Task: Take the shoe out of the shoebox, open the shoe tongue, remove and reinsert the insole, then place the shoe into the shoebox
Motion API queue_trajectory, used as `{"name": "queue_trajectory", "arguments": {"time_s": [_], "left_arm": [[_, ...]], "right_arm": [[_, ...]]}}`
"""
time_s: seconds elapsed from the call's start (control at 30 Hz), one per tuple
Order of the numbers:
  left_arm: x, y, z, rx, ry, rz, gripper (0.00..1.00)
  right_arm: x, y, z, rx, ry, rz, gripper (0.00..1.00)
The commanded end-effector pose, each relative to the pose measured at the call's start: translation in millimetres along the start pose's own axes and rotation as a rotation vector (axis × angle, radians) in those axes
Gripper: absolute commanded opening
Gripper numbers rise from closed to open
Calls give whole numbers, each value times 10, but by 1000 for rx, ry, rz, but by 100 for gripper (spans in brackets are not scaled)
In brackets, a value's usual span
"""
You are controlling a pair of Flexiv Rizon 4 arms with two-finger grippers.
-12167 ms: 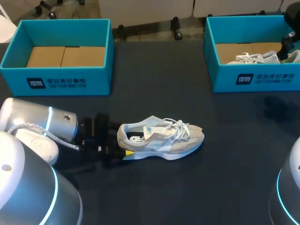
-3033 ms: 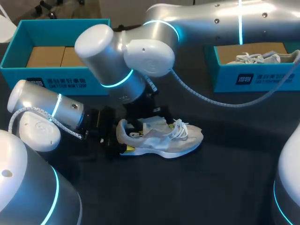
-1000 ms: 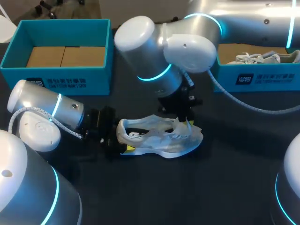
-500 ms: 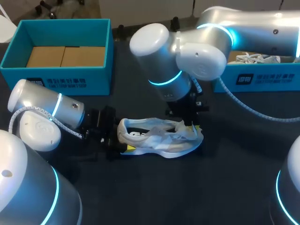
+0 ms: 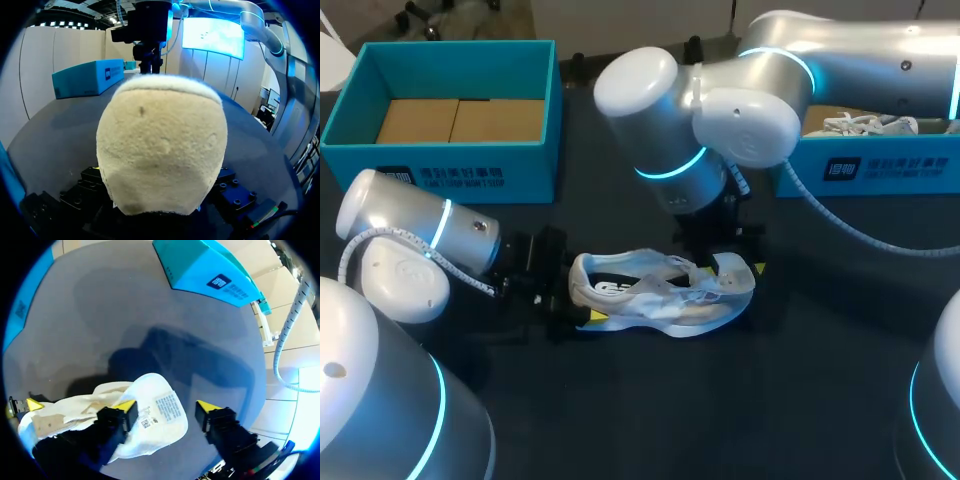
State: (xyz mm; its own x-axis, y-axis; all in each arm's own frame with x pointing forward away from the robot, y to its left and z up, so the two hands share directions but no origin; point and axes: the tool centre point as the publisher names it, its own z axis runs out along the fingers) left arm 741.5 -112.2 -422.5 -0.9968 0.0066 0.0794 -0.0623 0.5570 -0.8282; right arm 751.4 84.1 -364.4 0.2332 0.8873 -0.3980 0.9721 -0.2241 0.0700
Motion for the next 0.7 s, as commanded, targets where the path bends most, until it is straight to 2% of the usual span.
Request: {"name": "queue_trajectory", "arguments": {"time_s": [0.03,0.4,0.7], "left_arm": [[-6,6,-1,-3,-1,-1,0],[-6,6,-1,-3,-1,-1,0],[-6,6,-1,-3,-1,-1,0]], "right_arm": [[155,-102,-125,-25,-25,43,100],[313,-82,-424,-92,-18,27,100],[324,-13,-695,-157,-25,27,100]]}}
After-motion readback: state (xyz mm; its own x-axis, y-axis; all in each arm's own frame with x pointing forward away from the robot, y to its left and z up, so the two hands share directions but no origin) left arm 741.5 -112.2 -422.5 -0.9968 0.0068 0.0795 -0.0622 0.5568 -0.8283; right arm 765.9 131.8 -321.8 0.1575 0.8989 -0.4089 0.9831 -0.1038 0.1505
